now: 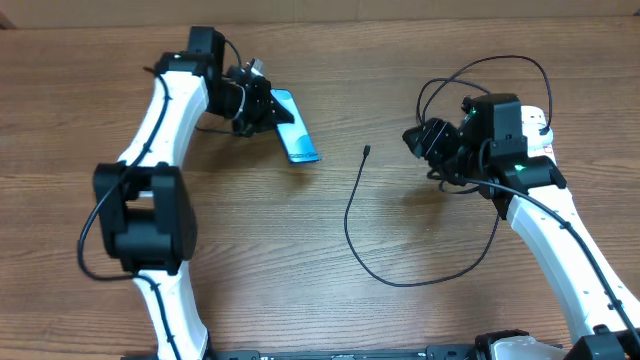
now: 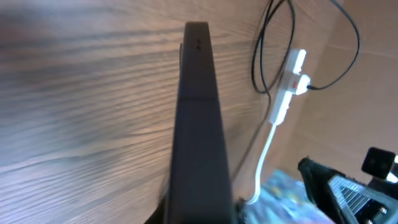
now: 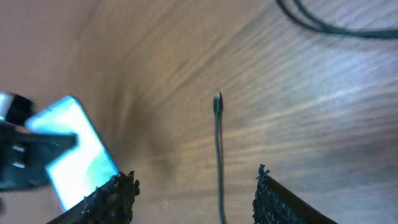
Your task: Plug charger to phone and switch on socket
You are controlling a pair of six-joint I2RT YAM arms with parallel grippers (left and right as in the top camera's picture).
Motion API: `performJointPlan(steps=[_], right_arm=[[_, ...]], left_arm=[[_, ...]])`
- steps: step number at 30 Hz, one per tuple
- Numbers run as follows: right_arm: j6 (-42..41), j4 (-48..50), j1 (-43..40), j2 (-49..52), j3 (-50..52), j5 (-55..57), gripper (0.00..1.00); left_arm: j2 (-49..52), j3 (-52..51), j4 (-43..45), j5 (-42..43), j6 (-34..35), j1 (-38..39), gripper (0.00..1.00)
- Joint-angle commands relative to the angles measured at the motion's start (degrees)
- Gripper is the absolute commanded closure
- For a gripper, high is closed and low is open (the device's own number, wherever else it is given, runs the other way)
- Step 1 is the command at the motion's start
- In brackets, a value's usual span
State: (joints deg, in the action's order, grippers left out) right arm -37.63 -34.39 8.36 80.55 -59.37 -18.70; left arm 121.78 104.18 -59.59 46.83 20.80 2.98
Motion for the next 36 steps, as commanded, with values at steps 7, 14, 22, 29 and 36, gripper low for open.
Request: performJointPlan(steps=[7,14,22,29,36], right_arm=[[11.28,-12.66,0.72,10.34,-15.41,-1.68,0.45],[12.09,-19.78,5.79,24.13,-29.88,0.31,0.52],[3.37,-14.56,10.03,33.86,-31.5,1.07,0.64],[1.38,-12.37,9.9,38.58,-31.45,1.09,0.67],[0.98,-12.17,10.01,40.92,-31.32,2.89,0.67]], left_arm=[[-17.14,0.68,-3.72,-3.98,-2.29,-9.14,0.96],[-16.2,0.39,-4.68,-3.72,1.44,-8.96,0.96],[-11.98,0.31,-3.1,4.39,3.02,-9.05,0.96],[-8.9,0.15,-2.97,7.23,2.56,-9.07,0.96],[-8.22,0.13,-3.08,7.26,2.58,-9.07,0.96]])
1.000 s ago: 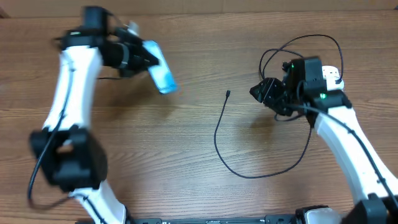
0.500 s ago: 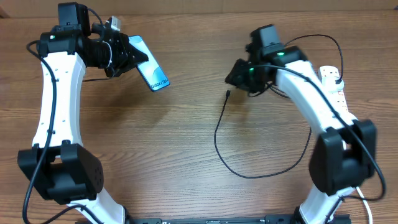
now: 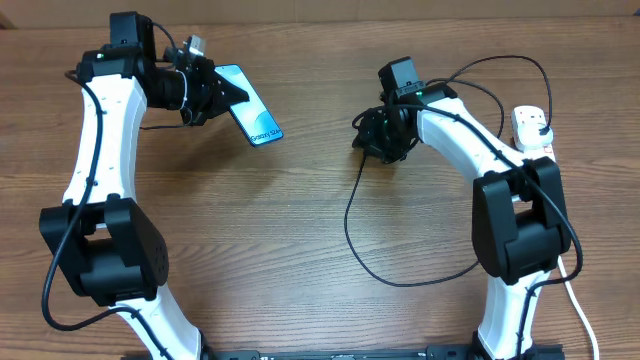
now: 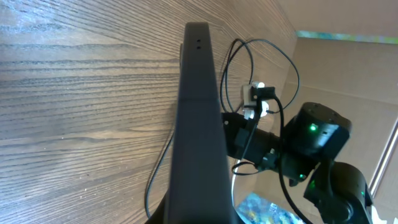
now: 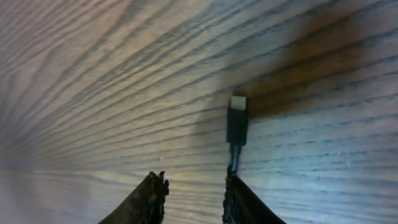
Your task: Plug charger to phone and switch on socket
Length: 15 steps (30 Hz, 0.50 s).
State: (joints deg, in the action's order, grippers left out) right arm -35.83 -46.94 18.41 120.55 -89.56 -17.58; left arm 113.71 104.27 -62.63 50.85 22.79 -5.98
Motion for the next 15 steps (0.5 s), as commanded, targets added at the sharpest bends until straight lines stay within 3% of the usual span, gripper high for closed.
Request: performJointPlan(steps=[1,15], right_arm=[[-1.09,0.35,-0.04,1.22,-1.11,2.38,0.67],[-2.97,1.22,0.0,5.7,-0.46,2.51,0.67]], left_arm=[[-0.15,0.04,-0.22,3.21,0.59,-0.11,0.96],[-0.15,0.04,-1.27,3.13,0.59,-0.11,0.96]])
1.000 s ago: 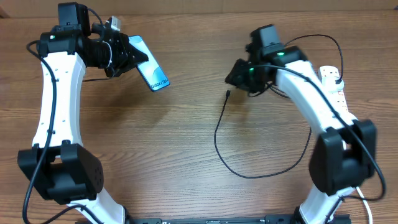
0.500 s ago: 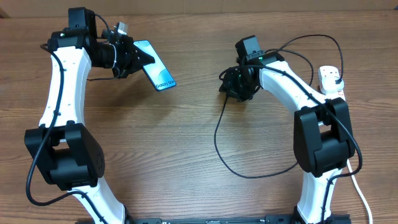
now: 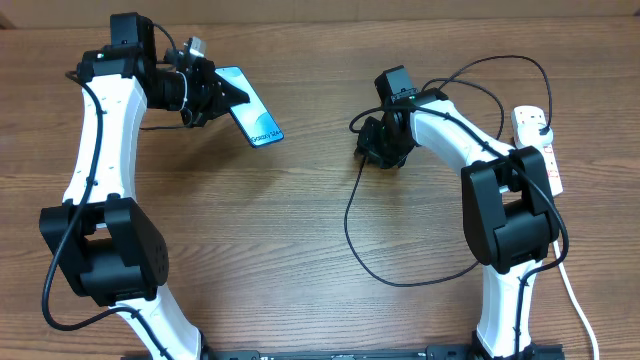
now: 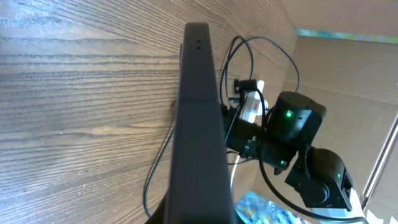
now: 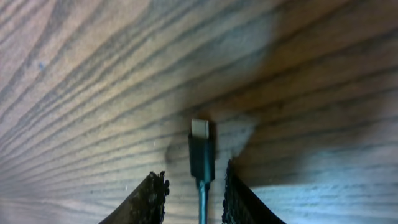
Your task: Plug charger to phone and switch on socket
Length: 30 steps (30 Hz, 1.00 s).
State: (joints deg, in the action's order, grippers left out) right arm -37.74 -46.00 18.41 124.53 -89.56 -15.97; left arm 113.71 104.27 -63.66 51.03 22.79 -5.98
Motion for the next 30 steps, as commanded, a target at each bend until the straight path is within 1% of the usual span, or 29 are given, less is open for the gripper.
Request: performJointPlan(steps=[1,5,6,7,10,13,14,18,20,25,30], right_arm=[[-1.46,0.37,0.0,2.32,-0.46,0.85,0.67],[-1.55,0.72,-0.07,3.26,-0.46,-0.42,0.68],[-1.53,0.72,-0.07,3.26,-0.46,-0.42,0.7],[-1.51,0.72,-0.07,3.26,-0.46,-0.39,0.72],[-1.53,0.7,-0.04,3.26,-0.46,-0.37,0.85],[-1.51,0.74,-0.04,3.26,-0.46,-0.37,0.94],[-1.51,0.74,-0.07,3.26,-0.46,-0.39,0.96],[-1.22,0.24,-0.15,3.21,-0.48,-1.49,0.96],[-0.76,-0.04,-0.66,3.08,-0.61,-4.57,0.96],[9.75,1.84,-3.34,0.92,-0.94,-19.19,0.96],[18.18,1.38,-4.35,-4.79,-0.94,-20.98,0.96]], left_arm=[[-0.15,0.04,-0.48,2.91,0.57,-0.11,0.96],[-0.15,0.04,-0.94,2.75,0.37,-0.11,0.96],[-0.15,0.04,-0.92,2.78,0.37,-0.11,0.96],[-0.15,0.04,-0.92,2.78,0.37,-0.11,0.96],[-0.15,0.04,-0.92,2.75,0.37,-0.11,0.96],[-0.15,0.04,-0.92,2.75,0.37,-0.11,0.96],[-0.15,0.04,-0.92,2.75,0.37,-0.11,0.96],[-0.15,0.04,-0.96,2.38,0.35,-0.11,0.96],[-0.15,0.04,-1.05,2.4,0.37,-0.11,0.96],[-0.15,0.04,-1.36,2.45,0.37,-0.11,0.96],[-0.15,0.04,-2.34,2.56,0.33,-0.11,0.96]])
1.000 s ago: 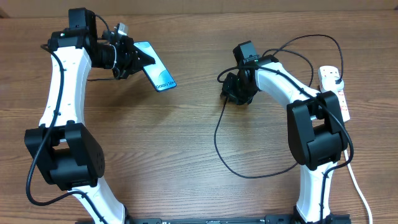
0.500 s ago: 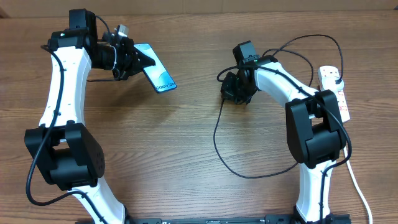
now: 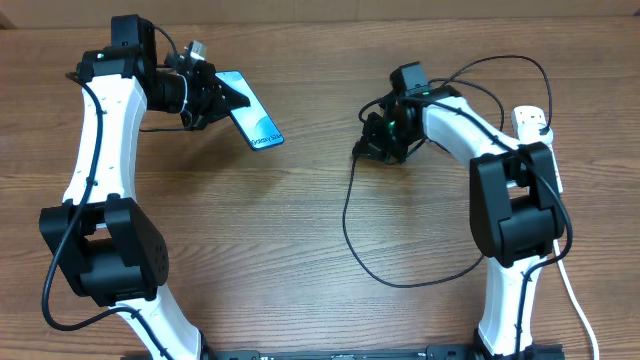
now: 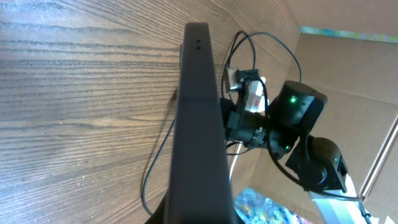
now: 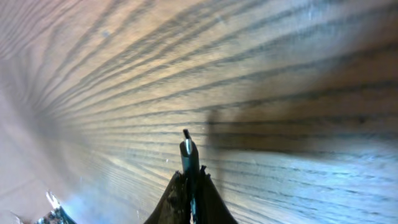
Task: Plug charger to phone and switch on socket
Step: 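Grasp the black USB cable plug with the right gripper and lift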
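Observation:
The phone (image 3: 252, 124), blue screen up, hangs tilted above the table's far left with my left gripper (image 3: 212, 101) shut on it. The left wrist view shows it edge-on as a dark bar (image 4: 198, 112). My right gripper (image 3: 383, 142) is shut on the black charger plug (image 5: 188, 151), whose metal tip pokes out past the fingers (image 5: 176, 198) just above the wood. The black cable (image 3: 345, 215) trails from the plug in a wide loop over the table. The white socket strip (image 3: 528, 120) lies at the far right edge.
More of the black cable coils at the back right by the socket strip (image 4: 250, 94). The right arm (image 4: 292, 118) shows beyond the phone in the left wrist view. Brown cardboard stands behind the table.
My right gripper, which stood open with the plug lying flat between its fingers, is now shut on the plug and holds it off the wood. The phone in my left gripper has hardly moved.
First my left gripper held the phone near the table's middle and my right gripper stood open to the right of the plug. Then the phone was at the far left and the open right gripper was at the plug. Now it grips the plug.

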You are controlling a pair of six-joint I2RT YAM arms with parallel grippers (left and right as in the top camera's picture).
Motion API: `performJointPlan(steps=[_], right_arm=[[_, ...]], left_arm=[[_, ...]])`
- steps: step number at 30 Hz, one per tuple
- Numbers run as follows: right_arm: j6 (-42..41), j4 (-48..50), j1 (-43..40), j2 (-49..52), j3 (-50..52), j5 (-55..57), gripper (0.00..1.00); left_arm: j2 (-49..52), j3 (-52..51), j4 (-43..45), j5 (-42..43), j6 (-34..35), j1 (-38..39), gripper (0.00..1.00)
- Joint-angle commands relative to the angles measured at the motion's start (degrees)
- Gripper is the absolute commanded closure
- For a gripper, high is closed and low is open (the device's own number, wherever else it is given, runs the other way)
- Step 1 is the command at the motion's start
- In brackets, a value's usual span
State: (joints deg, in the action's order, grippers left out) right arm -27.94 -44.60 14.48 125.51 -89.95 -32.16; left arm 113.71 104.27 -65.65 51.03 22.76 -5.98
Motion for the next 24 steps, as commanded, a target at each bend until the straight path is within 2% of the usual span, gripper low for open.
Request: performJointPlan(steps=[1,12,19,24], right_arm=[[10.14,-0.42,-0.42,-7.28,-0.55,-5.22,0.96],[20.04,-7.21,-0.35,-22.53,-0.48,-16.33,0.96],[23.8,-14.86,2.21,-26.36,-0.26,-18.14,0.96],[23.74,-15.76,5.22,-27.54,-0.02,-19.1,0.96]], left_arm=[[-0.15,0.04,-0.39,2.62,0.33,-0.09,0.96],[-0.15,0.04,-0.37,11.8,-6.25,0.11,0.96],[-0.15,0.04,-0.35,19.21,-12.22,0.11,0.96],[-0.15,0.04,-0.35,24.06,-16.02,0.11,0.96]])
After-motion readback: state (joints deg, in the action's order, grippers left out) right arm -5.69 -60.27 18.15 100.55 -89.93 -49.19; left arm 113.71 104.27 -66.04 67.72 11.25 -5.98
